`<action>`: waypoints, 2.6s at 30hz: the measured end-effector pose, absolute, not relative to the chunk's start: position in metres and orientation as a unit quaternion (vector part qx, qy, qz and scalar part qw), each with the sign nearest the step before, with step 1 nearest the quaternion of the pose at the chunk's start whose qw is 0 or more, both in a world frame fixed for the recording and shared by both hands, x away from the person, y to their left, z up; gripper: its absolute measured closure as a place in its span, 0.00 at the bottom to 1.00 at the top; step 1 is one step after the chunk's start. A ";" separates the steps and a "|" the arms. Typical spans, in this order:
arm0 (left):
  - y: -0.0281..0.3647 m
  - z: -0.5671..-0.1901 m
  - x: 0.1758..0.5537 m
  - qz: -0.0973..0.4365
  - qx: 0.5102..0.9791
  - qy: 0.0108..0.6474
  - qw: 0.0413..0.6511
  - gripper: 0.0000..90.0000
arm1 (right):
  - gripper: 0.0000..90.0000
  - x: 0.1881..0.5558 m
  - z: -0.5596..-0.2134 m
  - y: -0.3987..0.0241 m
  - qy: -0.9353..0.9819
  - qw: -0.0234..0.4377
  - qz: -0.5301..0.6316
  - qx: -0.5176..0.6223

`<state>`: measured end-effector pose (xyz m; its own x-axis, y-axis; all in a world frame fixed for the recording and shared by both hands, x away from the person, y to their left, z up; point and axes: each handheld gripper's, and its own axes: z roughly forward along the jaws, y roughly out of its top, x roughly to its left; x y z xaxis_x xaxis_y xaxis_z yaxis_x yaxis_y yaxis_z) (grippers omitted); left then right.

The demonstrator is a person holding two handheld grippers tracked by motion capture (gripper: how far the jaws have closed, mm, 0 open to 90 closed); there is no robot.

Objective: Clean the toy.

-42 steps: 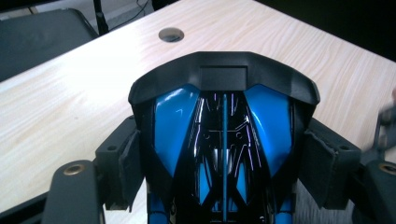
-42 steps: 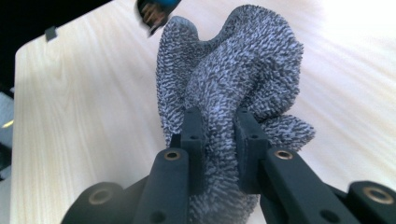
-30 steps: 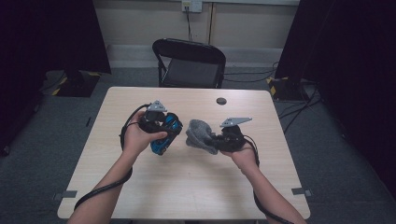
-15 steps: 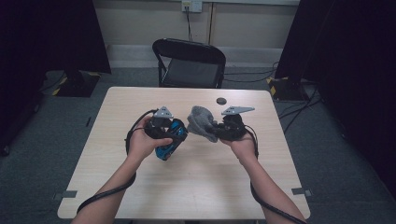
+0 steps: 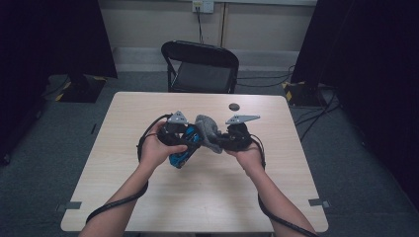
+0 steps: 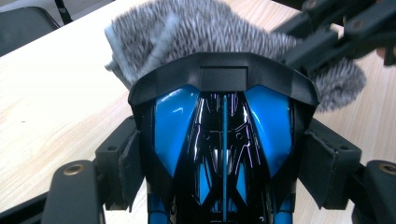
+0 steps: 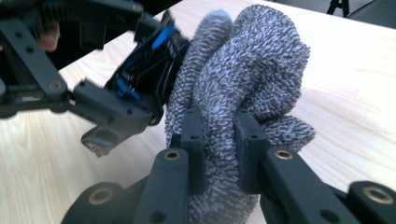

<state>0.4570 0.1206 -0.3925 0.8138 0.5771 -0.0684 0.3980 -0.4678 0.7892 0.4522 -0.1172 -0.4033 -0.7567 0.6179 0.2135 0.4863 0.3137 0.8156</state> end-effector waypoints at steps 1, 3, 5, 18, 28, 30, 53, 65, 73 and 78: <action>0.121 -0.393 0.457 0.104 0.850 0.287 0.429 0.28 | 0.85 0.452 -0.403 -0.117 0.807 0.069 0.476 0.342; 0.119 -0.391 0.458 0.105 0.850 0.287 0.429 0.28 | 0.85 0.451 -0.405 -0.115 0.809 0.067 0.476 0.339; 0.119 -0.390 0.458 0.103 0.850 0.286 0.429 0.28 | 0.85 0.450 -0.406 -0.113 0.810 0.067 0.476 0.336; 0.116 -0.389 0.461 0.104 0.848 0.290 0.430 0.28 | 0.85 0.446 -0.414 -0.110 0.811 0.059 0.476 0.334; 0.116 -0.386 0.464 0.107 0.845 0.294 0.434 0.28 | 0.85 0.440 -0.421 -0.099 0.817 0.045 0.475 0.323; 0.116 -0.385 0.464 0.107 0.843 0.295 0.436 0.28 | 0.85 0.438 -0.423 -0.097 0.820 0.044 0.473 0.319; 0.118 -0.378 0.467 0.112 0.832 0.307 0.449 0.28 | 0.85 0.424 -0.449 -0.070 0.834 0.010 0.465 0.297; 0.129 -0.378 0.476 0.116 0.821 0.325 0.454 0.28 | 0.85 0.412 -0.464 -0.054 0.848 -0.018 0.453 0.273; 0.145 -0.378 0.481 0.121 0.814 0.343 0.453 0.28 | 0.85 0.405 -0.465 -0.059 0.859 -0.024 0.440 0.261; 0.160 -0.379 0.482 0.122 0.810 0.357 0.448 0.28 | 0.85 0.403 -0.462 -0.076 0.863 -0.016 0.434 0.259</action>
